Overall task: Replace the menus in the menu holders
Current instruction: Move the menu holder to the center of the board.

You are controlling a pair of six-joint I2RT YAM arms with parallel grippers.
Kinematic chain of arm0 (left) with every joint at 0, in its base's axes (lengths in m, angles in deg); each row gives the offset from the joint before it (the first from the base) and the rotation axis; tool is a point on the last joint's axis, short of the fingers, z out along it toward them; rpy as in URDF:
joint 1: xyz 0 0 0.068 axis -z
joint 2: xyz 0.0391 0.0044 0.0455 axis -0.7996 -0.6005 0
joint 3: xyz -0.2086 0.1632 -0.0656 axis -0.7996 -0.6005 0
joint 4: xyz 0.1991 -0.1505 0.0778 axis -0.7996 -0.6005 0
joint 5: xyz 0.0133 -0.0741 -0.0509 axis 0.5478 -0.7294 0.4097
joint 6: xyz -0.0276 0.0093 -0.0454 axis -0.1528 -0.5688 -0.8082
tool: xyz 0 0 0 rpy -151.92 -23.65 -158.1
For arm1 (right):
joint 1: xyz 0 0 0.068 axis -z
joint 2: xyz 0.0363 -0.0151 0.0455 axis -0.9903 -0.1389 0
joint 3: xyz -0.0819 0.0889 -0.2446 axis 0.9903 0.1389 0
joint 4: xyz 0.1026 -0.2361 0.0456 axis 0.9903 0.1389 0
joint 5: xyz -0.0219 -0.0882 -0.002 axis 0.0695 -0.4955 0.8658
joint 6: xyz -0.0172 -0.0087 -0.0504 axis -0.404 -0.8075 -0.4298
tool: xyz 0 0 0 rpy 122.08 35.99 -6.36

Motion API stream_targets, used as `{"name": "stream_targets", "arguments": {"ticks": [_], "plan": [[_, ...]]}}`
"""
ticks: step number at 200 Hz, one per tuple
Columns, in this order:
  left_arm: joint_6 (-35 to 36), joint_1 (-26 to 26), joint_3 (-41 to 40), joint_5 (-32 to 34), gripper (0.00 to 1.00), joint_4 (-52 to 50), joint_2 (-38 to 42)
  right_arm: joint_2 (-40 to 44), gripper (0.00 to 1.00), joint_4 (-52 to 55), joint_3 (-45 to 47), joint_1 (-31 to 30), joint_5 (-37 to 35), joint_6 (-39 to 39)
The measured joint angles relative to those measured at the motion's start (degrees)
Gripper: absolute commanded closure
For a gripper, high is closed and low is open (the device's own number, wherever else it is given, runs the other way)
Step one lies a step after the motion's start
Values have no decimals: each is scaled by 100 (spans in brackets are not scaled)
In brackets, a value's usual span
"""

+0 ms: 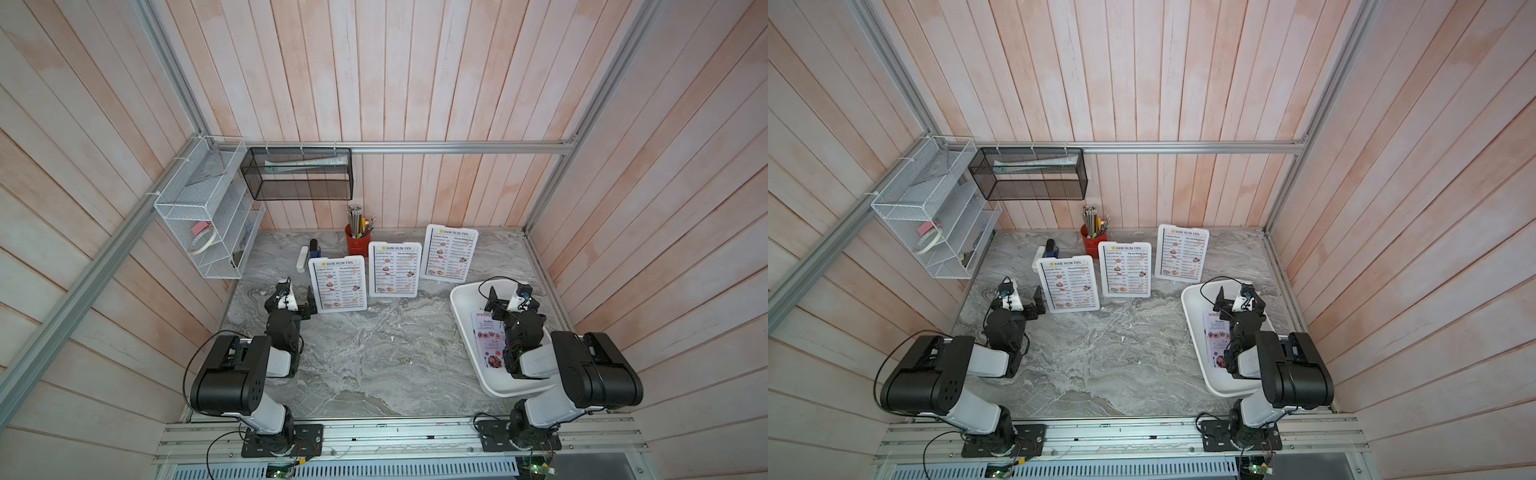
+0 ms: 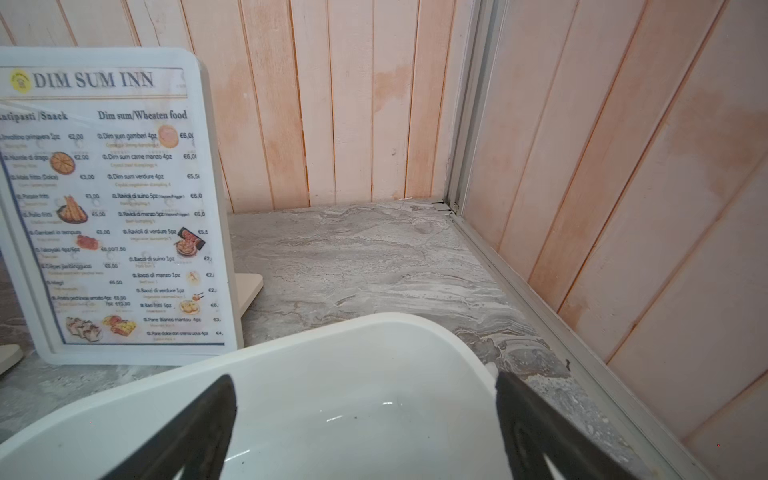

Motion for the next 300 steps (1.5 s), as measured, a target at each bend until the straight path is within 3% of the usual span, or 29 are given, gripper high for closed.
{"name": "stream_targets", "arguments": {"ticks": [234, 257, 300], "plan": [[-72, -131, 2, -26, 0, -37, 13, 0, 2, 26, -2, 17, 48, 0], [-203, -188, 225, 146, 0, -776, 358, 179, 2, 525, -168, 24, 63, 2], [-511, -203, 1499, 715, 0, -2706, 1233, 1298, 2, 2424, -1169, 2, 339, -20]]}}
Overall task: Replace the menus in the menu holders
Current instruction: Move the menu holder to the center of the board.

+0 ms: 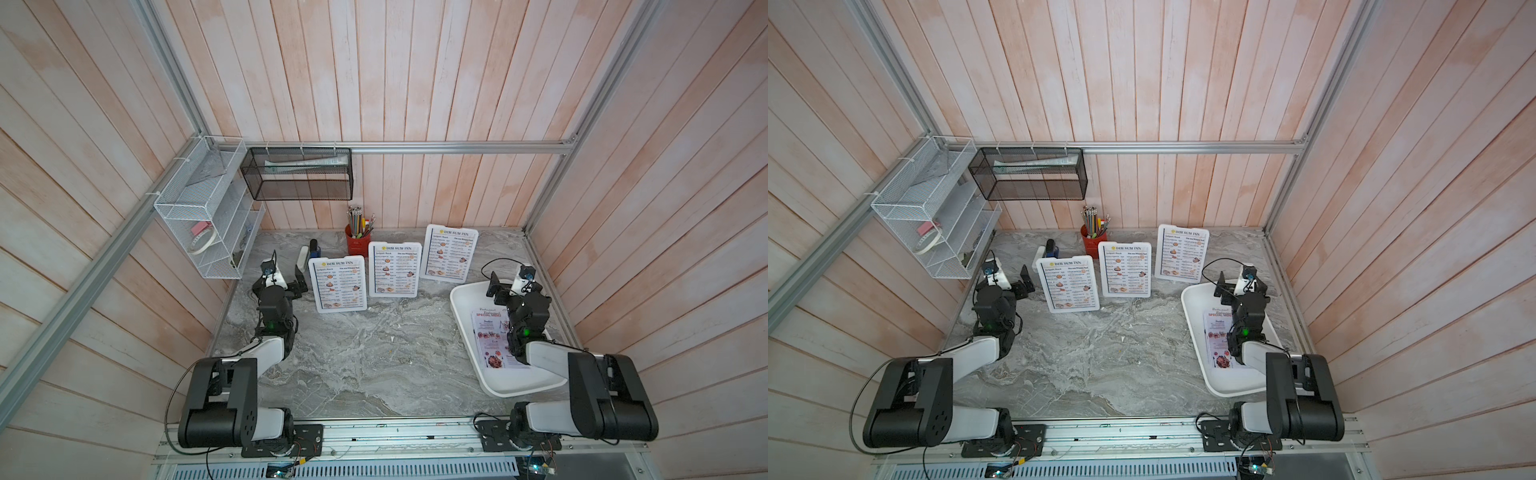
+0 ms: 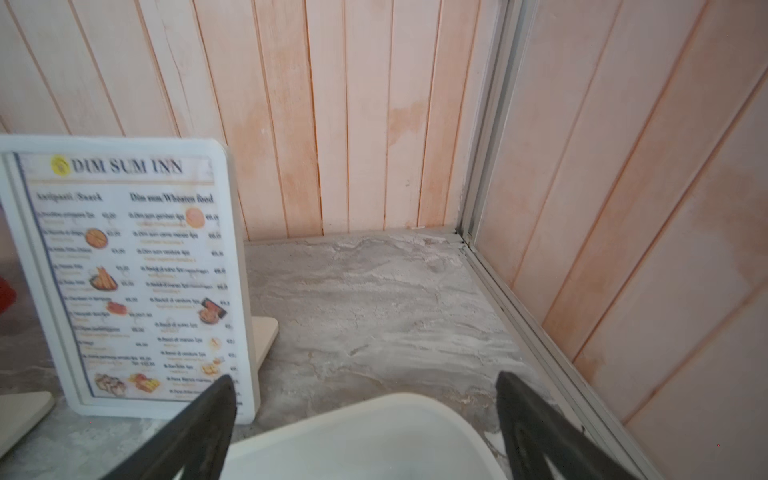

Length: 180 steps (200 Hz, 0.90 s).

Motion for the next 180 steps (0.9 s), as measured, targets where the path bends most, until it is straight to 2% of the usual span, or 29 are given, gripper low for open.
{"name": "stream_targets", "arguments": {"ticks": [35, 54, 82, 100, 121, 153, 180], "plan": [[-796, -20, 1158, 221, 0, -2286, 378, 750, 2, 1217, -341, -498, 354, 59], [-1443, 57, 1419, 236, 0, -3550, 645, 953, 2, 1788, -452, -1220, 584, 85], [-2212, 417, 1292, 160, 0, -4957, 1178, 909, 2, 2345, -726, -2304, 859, 151], [-2520, 772, 1137, -83, 0, -5414, 1353, 573, 3, 2354, -997, -2800, 1086, 326], [-2756, 997, 1091, -348, 0, -5624, 1185, -111, 4, 2243, -1445, -3272, 1220, 531], [-2859, 1003, 1088, -468, 0, -5600, 691, -1248, 4, 2006, -2282, -3773, 1364, 804], [-2850, 848, 1176, -621, 0, -5530, 234, -1893, 4, 1775, -2756, -3884, 1449, 1032]]}}
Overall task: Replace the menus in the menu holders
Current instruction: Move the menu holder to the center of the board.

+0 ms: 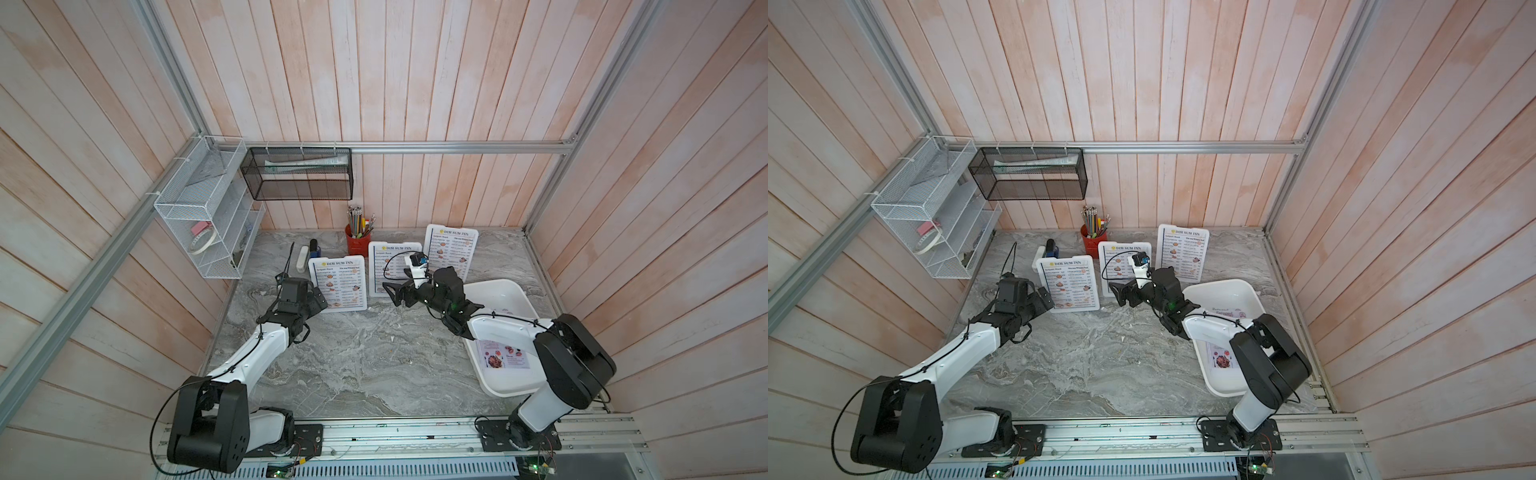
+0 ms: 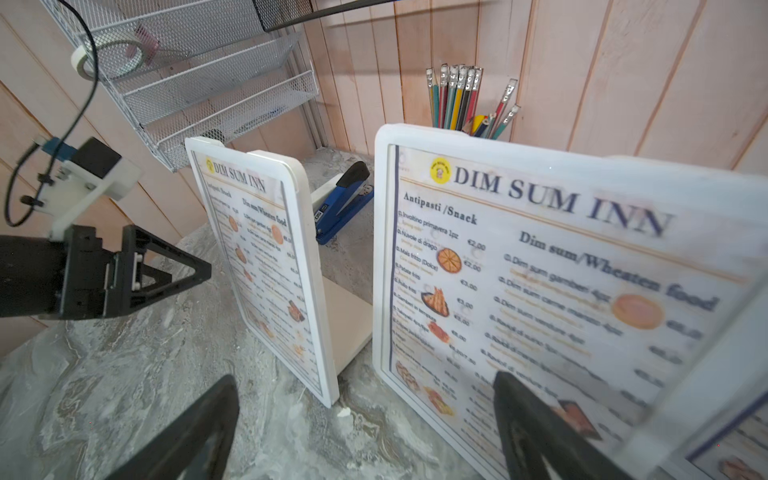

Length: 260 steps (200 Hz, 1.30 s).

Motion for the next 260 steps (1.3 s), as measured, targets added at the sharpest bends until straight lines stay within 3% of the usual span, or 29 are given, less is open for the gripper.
{"name": "stream_targets", "arguments": {"ticks": [109, 194, 236, 260], "plan": [[258, -280, 870, -616, 0, 688, -1207, -1384, 5, -463, -1064, -323, 273, 404], [511, -142, 874, -1231, 0, 728, -1241, -1443, 15, -839, -1143, -765, 857, 811], [511, -144, 879, -988, 0, 470, -1003, -1353, 18, -931, -1143, -931, 1060, 962], [509, -181, 876, -761, 0, 243, -732, -1344, 29, -894, -1163, -951, 984, 955]]}}
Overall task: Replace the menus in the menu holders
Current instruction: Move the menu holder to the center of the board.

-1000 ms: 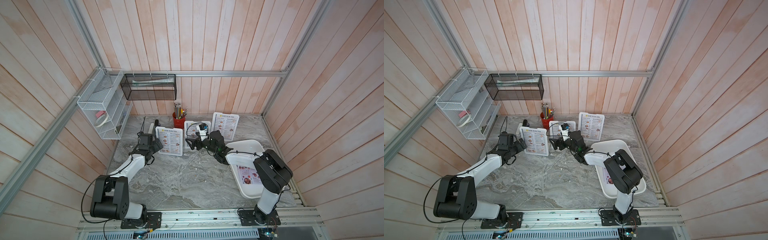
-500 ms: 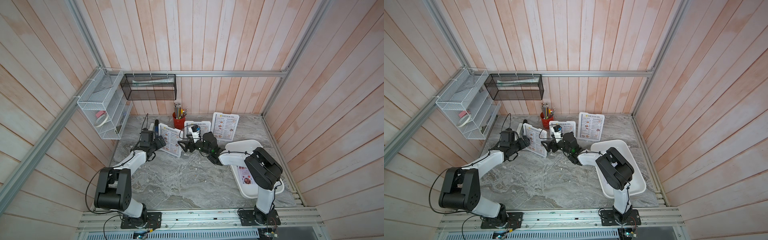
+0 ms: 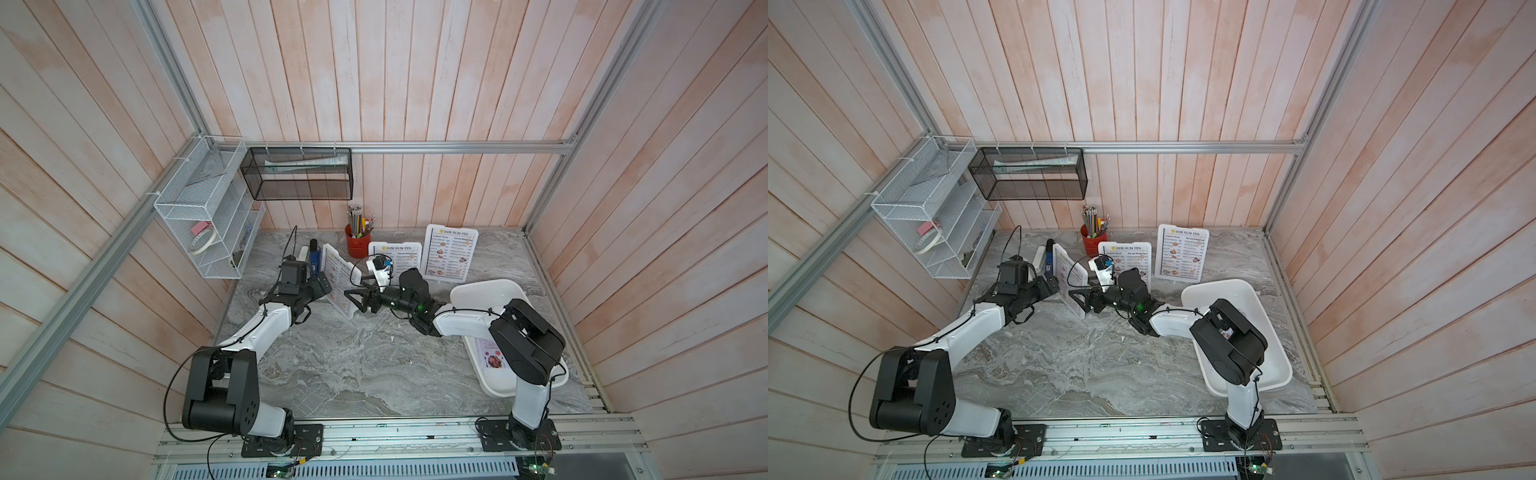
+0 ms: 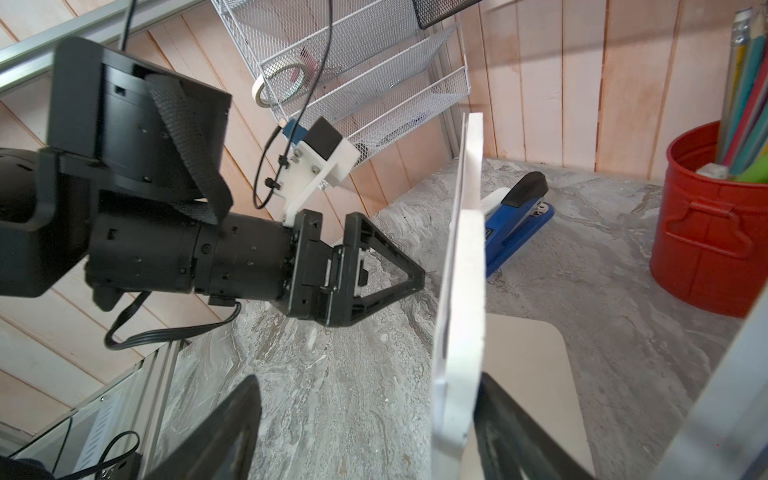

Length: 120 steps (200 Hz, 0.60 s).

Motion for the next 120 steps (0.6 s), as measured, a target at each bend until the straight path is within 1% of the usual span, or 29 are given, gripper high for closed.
{"name": "stream_targets", "arguments": {"ticks": [36, 48, 75, 120], "plan": [[-2, -63, 0, 245, 0, -254, 323, -61, 47, 225, -323, 0, -260, 11], [-2, -68, 0, 280, 0, -321, 380, -79, 49, 234, -409, -2, -382, 44], [-2, -68, 0, 326, 0, -409, 487, -98, 61, 256, -487, -13, -649, 63], [2, -68, 2, 415, 0, -481, 723, -122, 74, 343, -505, -46, -990, 151]]}}
